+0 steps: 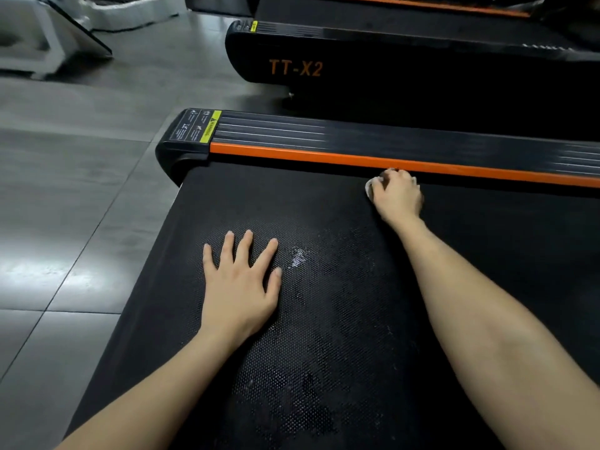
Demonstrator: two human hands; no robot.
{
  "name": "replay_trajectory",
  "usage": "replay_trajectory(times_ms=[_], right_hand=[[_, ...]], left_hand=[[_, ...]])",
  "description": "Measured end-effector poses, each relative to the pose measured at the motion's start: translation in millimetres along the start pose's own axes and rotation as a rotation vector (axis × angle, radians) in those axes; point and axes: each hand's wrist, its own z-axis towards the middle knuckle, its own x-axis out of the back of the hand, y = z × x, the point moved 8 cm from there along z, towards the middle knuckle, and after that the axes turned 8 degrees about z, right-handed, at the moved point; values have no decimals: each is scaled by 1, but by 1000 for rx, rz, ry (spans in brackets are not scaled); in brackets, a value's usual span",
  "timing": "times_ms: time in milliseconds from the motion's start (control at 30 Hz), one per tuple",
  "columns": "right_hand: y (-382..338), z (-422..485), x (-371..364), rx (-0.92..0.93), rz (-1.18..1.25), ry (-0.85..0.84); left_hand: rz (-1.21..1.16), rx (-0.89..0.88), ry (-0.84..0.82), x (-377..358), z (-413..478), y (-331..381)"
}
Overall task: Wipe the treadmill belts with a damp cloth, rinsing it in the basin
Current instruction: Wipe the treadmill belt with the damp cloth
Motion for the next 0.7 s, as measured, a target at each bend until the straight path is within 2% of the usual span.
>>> replay_trajectory(times_ms=[67,133,267,367,433,567,700], right_hand=[[-7,-2,-3,-60,-44,34],[-32,-10,-14,-29,-70,20],[-94,-26,-49,167,-19,-63],[-101,-33,-52,215,29,-116],[-108,-46,-47,317,74,-140],[-128,-111,-41,510,167,-276],[-109,-196,-15,712,232,-401]], left_hand=[[5,-4,-4,-1,0,2],[7,-6,-3,0,0,2],[3,2,-10,1,0,2],[0,0,-20,1,0,2],[3,4,-22,1,1,2],[9,2,-40,1,0,2],[1,0,-49,0,1,2]])
